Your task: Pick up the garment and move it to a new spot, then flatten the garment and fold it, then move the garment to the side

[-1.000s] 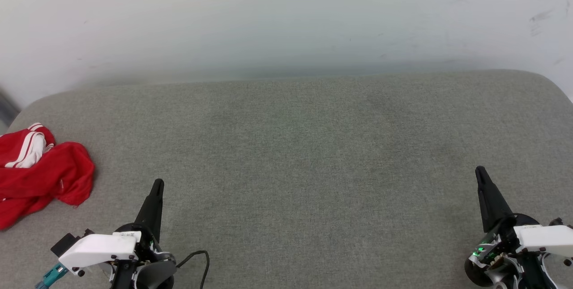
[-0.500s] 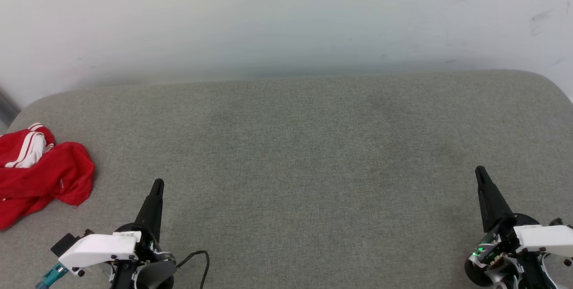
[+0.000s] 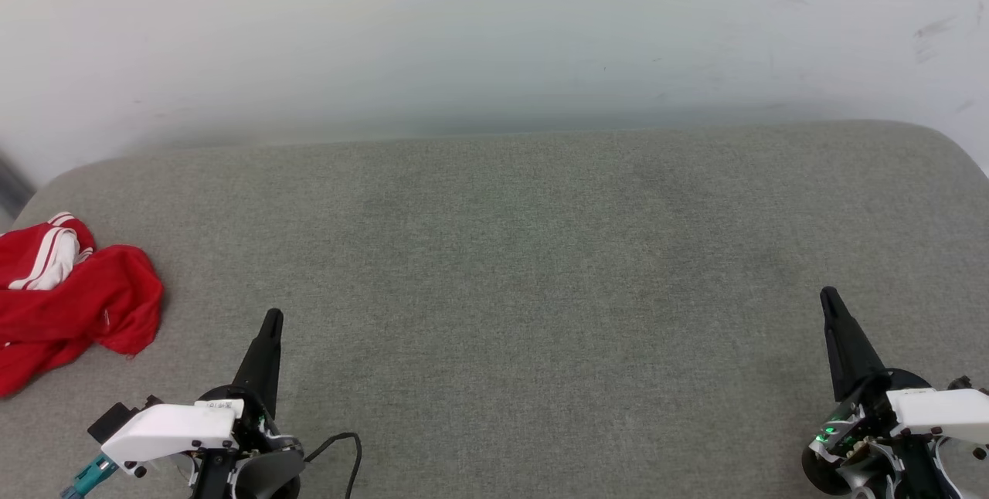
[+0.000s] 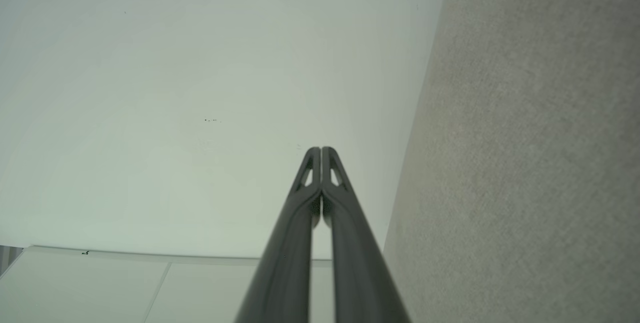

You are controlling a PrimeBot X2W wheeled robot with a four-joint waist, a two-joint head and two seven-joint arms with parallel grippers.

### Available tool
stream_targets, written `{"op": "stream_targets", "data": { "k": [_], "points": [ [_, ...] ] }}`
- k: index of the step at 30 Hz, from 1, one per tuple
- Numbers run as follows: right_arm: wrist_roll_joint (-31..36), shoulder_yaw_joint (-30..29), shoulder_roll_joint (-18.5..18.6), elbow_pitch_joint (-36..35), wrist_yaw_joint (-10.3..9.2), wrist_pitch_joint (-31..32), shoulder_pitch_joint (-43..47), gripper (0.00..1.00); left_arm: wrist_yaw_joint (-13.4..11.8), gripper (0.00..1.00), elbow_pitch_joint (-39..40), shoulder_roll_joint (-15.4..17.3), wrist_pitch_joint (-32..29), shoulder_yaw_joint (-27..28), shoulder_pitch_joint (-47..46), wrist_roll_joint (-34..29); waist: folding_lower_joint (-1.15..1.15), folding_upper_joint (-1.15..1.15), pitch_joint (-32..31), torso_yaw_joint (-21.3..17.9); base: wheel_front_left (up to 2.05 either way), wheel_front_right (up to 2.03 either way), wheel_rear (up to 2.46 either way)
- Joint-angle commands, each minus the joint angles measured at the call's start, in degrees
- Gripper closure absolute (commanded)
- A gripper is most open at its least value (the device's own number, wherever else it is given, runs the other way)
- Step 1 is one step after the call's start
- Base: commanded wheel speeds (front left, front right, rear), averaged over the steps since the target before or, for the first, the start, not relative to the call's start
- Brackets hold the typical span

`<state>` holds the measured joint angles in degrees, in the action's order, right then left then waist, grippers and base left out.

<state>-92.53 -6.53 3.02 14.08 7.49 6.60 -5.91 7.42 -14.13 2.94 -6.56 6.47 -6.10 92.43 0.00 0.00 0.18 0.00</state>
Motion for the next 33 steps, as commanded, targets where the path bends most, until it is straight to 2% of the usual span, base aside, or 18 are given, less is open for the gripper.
{"op": "stream_targets", "data": {
  "k": [1, 33],
  "points": [
    [0.29, -0.01, -0.22, 0.05, 0.0, 0.07, -0.76, 1.0, 0.23, 1.0, 0.04, -0.07, -0.15, 0.24, -0.42, -0.13, 0.0, 0.0, 0.0, 0.0, 0.0, 0.0, 0.0],
    [0.27, 0.02, -0.22, 0.05, 0.0, 0.05, -0.76, 1.0, 0.23, 1.0, 0.05, -0.07, -0.12, 0.21, -0.41, -0.11, 0.0, 0.0, 0.0, 0.0, 0.0, 0.0, 0.0]
  ]
}}
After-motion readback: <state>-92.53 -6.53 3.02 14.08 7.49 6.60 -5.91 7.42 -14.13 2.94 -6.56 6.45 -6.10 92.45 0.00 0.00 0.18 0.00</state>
